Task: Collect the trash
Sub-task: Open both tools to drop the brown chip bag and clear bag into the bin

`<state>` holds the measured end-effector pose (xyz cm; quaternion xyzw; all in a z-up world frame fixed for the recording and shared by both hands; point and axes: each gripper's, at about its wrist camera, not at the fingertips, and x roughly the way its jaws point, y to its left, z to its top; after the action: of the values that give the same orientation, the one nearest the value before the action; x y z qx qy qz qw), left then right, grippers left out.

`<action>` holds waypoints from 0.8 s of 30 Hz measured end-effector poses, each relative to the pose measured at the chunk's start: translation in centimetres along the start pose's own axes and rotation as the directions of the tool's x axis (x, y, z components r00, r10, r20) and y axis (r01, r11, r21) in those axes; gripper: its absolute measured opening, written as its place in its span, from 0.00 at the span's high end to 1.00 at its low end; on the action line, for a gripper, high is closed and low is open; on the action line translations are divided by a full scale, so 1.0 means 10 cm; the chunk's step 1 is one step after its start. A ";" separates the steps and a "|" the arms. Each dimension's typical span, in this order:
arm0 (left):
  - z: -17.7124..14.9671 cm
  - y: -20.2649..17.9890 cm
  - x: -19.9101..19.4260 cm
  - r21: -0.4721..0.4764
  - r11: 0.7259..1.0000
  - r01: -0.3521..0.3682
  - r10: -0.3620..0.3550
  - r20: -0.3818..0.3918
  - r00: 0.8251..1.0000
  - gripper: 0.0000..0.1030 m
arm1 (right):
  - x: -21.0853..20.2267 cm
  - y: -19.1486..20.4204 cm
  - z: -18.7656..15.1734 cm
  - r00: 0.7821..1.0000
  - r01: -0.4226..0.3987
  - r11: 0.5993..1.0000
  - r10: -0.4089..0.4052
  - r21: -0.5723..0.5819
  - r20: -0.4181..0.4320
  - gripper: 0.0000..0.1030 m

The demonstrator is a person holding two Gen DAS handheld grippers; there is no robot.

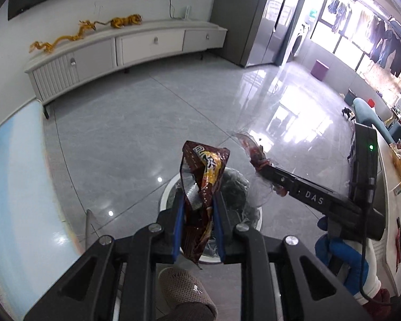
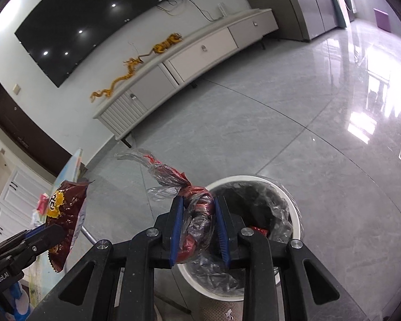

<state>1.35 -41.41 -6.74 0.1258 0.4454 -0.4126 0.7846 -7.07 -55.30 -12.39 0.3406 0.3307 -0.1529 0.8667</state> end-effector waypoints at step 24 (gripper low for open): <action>0.16 -0.01 0.53 -0.113 0.985 0.129 -0.138 -0.076 0.988 0.54 | -0.01 -0.45 -0.01 0.988 0.157 0.982 -0.155 0.106 -0.026 0.52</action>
<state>3.60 -45.23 -10.11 0.0704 0.5069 -0.4340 0.7415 -9.39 -58.53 -14.58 0.3614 0.3554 -0.2351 0.8293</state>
